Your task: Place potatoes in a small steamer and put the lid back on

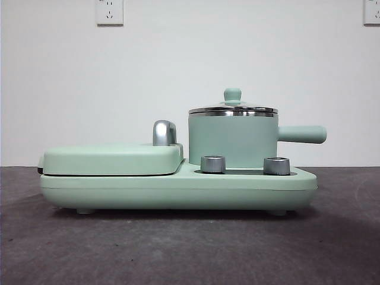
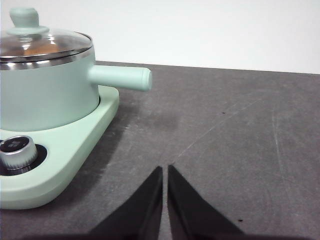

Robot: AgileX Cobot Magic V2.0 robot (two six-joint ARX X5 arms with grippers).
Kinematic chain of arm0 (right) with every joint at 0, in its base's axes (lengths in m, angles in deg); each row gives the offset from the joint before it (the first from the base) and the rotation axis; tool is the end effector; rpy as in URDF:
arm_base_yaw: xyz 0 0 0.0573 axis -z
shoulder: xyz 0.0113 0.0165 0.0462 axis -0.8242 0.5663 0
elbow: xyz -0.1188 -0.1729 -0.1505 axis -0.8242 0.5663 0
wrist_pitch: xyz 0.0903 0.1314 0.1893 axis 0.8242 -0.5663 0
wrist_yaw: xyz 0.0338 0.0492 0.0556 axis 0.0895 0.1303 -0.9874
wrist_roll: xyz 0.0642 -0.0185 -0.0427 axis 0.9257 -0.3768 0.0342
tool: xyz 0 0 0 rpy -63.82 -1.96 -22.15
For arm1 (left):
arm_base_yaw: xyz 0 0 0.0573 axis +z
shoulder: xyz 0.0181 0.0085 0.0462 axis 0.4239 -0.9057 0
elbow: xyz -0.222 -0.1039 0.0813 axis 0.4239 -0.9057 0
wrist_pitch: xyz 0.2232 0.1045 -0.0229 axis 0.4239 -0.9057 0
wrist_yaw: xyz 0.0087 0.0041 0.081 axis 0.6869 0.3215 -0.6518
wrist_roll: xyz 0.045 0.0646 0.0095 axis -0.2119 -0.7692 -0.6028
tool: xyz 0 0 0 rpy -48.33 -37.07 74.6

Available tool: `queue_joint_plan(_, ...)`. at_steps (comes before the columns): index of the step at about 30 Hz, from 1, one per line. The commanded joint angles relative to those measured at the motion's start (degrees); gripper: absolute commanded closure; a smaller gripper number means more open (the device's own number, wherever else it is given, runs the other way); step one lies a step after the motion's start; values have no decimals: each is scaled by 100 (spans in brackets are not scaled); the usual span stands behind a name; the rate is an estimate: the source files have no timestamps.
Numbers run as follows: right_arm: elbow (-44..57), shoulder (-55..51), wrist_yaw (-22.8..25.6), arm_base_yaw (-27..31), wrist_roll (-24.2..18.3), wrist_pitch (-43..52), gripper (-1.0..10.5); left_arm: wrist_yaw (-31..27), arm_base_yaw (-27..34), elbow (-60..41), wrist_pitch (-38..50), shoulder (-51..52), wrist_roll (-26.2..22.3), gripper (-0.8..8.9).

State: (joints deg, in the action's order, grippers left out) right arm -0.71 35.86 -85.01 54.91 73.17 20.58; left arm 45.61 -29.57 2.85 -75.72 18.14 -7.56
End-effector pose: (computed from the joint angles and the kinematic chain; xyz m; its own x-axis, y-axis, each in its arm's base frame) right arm 0.1326 0.0099 0.1548 0.9855 0.1409 -0.0946 -0.1396 0.9900 0.0206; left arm 0.1303 -0.0195 0.1589 0.9710 -0.2201 -0.0932 0.2097 0.9716 -0.1096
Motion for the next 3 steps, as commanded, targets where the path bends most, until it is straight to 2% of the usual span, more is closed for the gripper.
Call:
queue_joint_plan(1,22,0,2,-2,83,61,933,-11,-7,-111,68,2,-35,808)
queue_joint_plan(3,22,0,2,-2,83,61,933,-11,-7,-111,66,2,-35,808)
